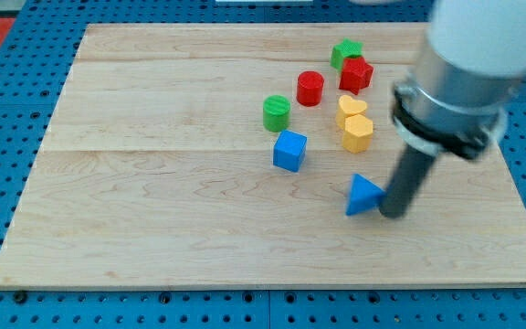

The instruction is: Push the blue triangle towards the center left

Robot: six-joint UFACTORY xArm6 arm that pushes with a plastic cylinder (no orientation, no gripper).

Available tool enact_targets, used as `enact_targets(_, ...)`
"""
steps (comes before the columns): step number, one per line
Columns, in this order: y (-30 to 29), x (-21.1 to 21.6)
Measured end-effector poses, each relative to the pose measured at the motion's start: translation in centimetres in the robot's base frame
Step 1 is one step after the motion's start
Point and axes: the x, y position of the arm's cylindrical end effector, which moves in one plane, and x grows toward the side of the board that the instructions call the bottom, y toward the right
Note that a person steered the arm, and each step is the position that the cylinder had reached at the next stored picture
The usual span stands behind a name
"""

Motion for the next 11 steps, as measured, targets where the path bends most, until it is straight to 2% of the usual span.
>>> enact_targets(1,0.8,-1.4)
enact_targets(2,-5.0,0.6)
enact_targets(3,-11.3,-3.3)
enact_targets(4,-17.2,-4.1)
enact_targets(5,-14.8,0.2)
enact_targets(6,-10.7,0.8)
enact_targets(7,-11.8,5.1)
enact_targets(8,-19.8,4.5)
enact_targets(9,-24.7,1.7)
enact_targets(10,-24.7,1.9)
enact_targets(11,-19.4,4.2)
